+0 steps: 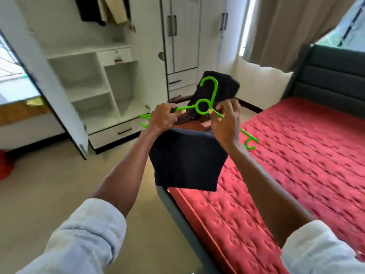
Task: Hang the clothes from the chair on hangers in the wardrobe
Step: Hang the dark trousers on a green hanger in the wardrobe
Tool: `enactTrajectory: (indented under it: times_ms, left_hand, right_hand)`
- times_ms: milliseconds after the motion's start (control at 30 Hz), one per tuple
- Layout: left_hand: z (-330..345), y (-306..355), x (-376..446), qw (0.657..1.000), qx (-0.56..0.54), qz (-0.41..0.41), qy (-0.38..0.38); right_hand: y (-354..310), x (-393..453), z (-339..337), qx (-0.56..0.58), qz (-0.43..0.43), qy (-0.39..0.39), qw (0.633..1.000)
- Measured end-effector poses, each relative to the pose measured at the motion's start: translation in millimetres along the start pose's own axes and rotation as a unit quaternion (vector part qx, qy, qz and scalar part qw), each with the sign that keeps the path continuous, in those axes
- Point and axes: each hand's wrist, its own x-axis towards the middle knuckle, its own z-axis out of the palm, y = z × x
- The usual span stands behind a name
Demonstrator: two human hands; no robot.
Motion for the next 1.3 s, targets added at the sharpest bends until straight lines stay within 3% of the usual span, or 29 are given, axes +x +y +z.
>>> enactTrajectory:
  times_ms: [33, 100, 200, 300, 633, 700, 800, 867, 967, 1100, 1300]
  left_hand:
    - [-19.0, -21.6, 8.4, 1.000, 0.001, -0.005, 0.015]
    - [-51.0, -57.2, 26.2, 0.999, -0.012, -0.022, 0.037]
    - [-97.8, -97.7, 51.4, 0.996, -0.046, -0.041, 0.060]
    - [-135.7, -135.7, 77.7, 0.994, -0.053, -0.049, 0.088]
    - [-216.8, -285.0, 177.5, 0.979, -0.017, -0.087, 0.181]
    - [-234.7, -315.9, 206.0, 0.979, -0.014, -0.094, 0.183]
    - [-261.4, -356.2, 253.8, 0.980, -0.041, -0.094, 0.172]
    - [-281.0, -380.3, 288.2, 0.981, -0.044, -0.086, 0.170]
    - [-313.7, -417.3, 343.9, 0.976, -0.053, -0.085, 0.192]
    - [-349.4, -447.0, 405.7, 0.973, -0.070, -0.061, 0.210]
    - [-417.3, -522.8, 536.7, 0.967, -0.072, -0.019, 0.245]
  right_hand:
    - [-14.7, -7.2, 28.2, -0.001, -0.062, -0.001, 0.998]
    - [-30.4, -17.4, 80.8, -0.005, -0.121, -0.083, 0.989]
    - [-43.1, -12.2, 153.9, -0.083, -0.106, -0.213, 0.968]
    - [-62.4, 12.9, 215.7, -0.111, -0.105, -0.275, 0.949]
    - [-115.4, 95.2, 404.1, -0.056, -0.101, -0.314, 0.942]
    - [-119.0, 112.8, 439.1, 0.008, -0.124, -0.262, 0.957]
    - [-122.3, 151.4, 492.1, 0.054, -0.199, -0.095, 0.974]
    - [-128.4, 191.7, 525.6, 0.052, -0.189, -0.066, 0.978]
    - [-141.6, 260.0, 577.6, 0.025, -0.140, -0.169, 0.975]
    - [-151.2, 322.2, 623.2, -0.026, -0.134, -0.313, 0.940]
    - [-165.3, 417.9, 734.0, 0.026, -0.120, -0.320, 0.939]
